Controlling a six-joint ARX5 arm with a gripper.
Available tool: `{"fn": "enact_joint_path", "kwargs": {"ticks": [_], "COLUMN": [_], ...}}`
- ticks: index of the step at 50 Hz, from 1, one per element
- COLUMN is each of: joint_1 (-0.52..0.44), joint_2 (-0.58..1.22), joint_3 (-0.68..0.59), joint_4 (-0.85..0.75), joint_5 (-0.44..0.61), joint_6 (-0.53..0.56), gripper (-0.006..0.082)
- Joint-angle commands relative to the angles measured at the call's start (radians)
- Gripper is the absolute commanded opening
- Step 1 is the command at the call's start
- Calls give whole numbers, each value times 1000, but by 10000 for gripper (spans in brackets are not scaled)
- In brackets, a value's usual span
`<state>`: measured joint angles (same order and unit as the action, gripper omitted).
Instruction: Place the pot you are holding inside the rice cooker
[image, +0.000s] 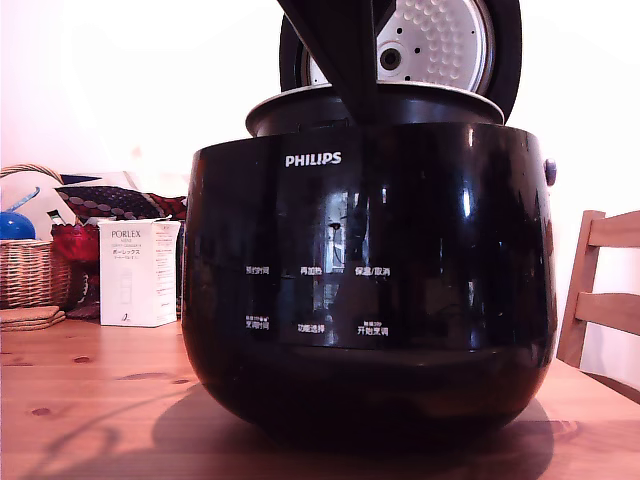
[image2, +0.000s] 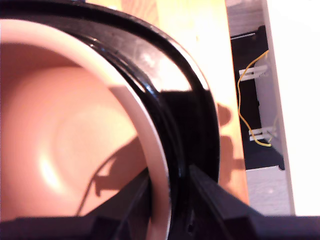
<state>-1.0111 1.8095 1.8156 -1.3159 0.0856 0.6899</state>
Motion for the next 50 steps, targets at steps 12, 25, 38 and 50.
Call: {"fn": "enact_joint_path", "kwargs": {"ticks": [12,25,38,50], "joint_1": [29,37,43,43], "joint_2": [-2,-4,-5,-5], "joint_3": [6,6,60,179], "joint_4": [5,7,7,-2], "joint_5": [26,53,57,53], "joint_6": [-39,-48,-113,-169], "gripper": [207,207,206,112]}}
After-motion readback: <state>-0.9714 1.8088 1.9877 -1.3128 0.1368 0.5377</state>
